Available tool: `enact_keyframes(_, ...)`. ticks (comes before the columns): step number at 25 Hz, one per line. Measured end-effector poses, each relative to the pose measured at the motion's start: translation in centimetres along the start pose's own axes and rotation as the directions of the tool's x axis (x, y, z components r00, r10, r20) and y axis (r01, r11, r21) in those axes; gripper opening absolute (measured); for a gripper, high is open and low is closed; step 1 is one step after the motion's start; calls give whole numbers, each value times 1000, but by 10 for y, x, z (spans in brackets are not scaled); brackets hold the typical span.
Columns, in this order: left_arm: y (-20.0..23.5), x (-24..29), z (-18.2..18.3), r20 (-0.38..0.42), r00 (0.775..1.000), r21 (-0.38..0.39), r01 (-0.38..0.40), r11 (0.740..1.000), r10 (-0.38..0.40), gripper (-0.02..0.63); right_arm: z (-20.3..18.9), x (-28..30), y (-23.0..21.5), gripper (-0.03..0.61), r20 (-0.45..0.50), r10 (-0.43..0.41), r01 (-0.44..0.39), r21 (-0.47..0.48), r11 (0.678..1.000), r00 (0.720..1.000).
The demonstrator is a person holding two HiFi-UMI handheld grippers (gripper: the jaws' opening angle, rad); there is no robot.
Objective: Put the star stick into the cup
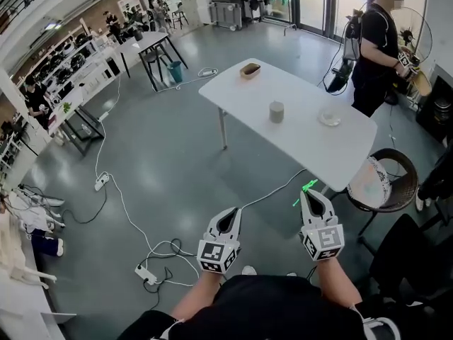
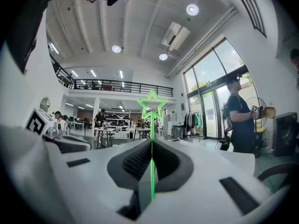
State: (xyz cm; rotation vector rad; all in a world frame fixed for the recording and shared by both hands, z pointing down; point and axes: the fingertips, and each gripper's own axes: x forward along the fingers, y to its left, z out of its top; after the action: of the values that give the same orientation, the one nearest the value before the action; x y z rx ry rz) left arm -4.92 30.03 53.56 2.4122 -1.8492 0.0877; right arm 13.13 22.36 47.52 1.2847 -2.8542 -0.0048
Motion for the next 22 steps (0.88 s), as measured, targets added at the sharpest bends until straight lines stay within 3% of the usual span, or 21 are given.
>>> enact_keyframes(11,46,16,-6,-3,998,1,59,998,-59,11,0,39,6,11,-1,-57,57,25,998,998)
enact_keyframes(17,60,60,-3,-17,995,1,94,996,-94,11,3,70,-25,9,13,-91,90,60,994,996)
enact_keyframes(22,71,115,6,-33,993,10,115,993,-115,11,13,104,-57,11,66,-68,64,64,996,995)
